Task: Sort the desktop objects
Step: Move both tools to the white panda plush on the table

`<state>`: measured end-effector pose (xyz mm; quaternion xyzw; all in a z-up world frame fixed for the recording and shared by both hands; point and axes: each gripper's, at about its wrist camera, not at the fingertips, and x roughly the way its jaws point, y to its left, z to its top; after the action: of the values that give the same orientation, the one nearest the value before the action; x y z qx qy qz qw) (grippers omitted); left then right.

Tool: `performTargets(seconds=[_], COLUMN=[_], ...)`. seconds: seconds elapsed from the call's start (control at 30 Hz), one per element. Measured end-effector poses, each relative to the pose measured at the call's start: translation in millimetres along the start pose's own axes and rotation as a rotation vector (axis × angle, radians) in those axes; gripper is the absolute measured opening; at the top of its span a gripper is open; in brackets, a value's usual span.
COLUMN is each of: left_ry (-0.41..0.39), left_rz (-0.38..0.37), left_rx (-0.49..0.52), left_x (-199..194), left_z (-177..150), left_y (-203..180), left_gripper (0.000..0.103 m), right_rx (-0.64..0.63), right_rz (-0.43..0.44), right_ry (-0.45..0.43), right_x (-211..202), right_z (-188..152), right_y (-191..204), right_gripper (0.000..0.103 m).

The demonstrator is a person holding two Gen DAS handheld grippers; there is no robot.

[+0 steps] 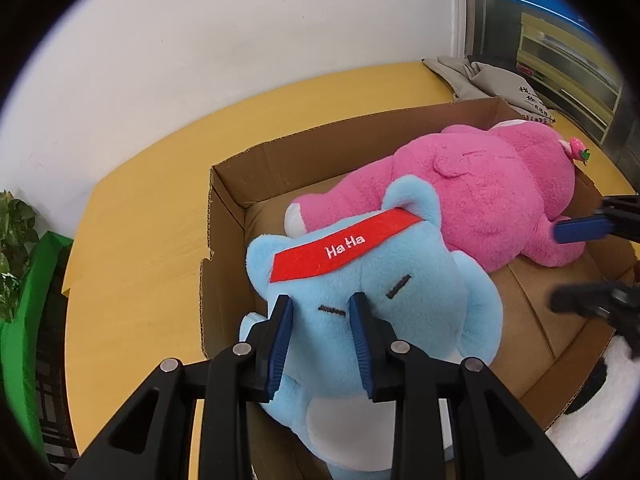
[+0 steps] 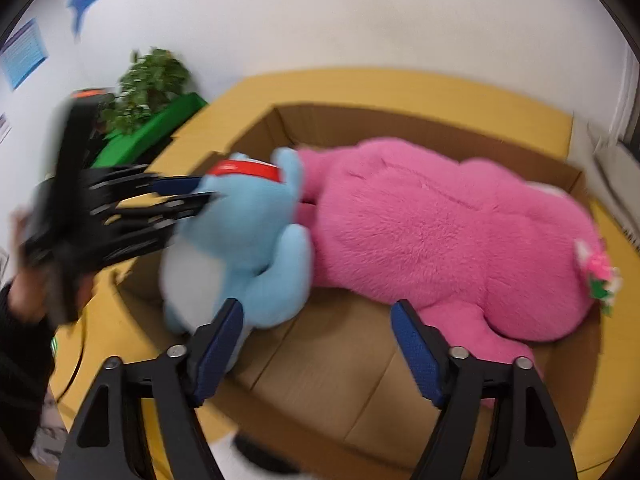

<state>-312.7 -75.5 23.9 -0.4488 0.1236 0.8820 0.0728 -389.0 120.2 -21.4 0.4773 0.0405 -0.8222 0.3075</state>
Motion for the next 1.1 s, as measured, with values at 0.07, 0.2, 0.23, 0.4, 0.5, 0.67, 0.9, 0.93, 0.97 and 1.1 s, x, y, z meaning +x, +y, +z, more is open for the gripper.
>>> performTargets(seconds=[0.07,0.2,0.23,0.4,0.5,0.67,0.9,0.93,0.97,1.1], left_ry=[-0.013,-0.037,-0.042,-0.015,-0.022,-0.089,-0.044,-0.029,-0.010,0.021], left_rz=[-0.009,-0.080,-0.101,-0.164,-0.216,-0.352,-0.564,-0.580,-0.603,-0.638], left_rx=[-0.011,-0.079,-0.093,-0.107,-0.132,-0.231,-0.275,-0.282,-0.291,-0.303], left_x=[-4.8,-19.6,-25.1,-39.6,-53.9,-99.4,-94.3,-87.9,-77.8,-49.9], left_z=[0.9,0.3,-1.9,-25.8,-42.3,-74.0,-120.6,-123.8,-126.5,-128.7], left_y=[3.1,19.5,23.1,18.3,14.2,-3.8,-59.5,-66.2,-72.9,-92.6], left_gripper=[0.029,0.033,0.038,0.044,0.044,0.071,0.078,0.078,0.078,0.078], right_rx=[0.034,0.129,0.145,0.208,0.168,0.075,0.016,0.001,-0.007,0.000], right_rz=[-0.006,0.041,0.050,0.058,0.051,0.011,0.071,0.063,0.046,0.015], right_ry=[0.007,-0.019,-0.031,-0.054,-0.074,-0.156,-0.141,-0.110,-0.078,-0.031], right_x=[17.3,26.8,25.1,18.1,-2.5,-77.9,-154.3,-148.2,-140.4,-113.9], right_z=[4.3,0.9,0.7,6.2,-2.9,-40.4,-139.2,-152.8,-164.6,-198.2], right_y=[-10.4,-33.4,-38.2,-53.5,-42.4,-19.1,3.2,8.6,11.9,19.2], right_gripper=[0.072,0.072,0.072,0.072,0.079,0.091,0.095,0.095,0.095,0.090])
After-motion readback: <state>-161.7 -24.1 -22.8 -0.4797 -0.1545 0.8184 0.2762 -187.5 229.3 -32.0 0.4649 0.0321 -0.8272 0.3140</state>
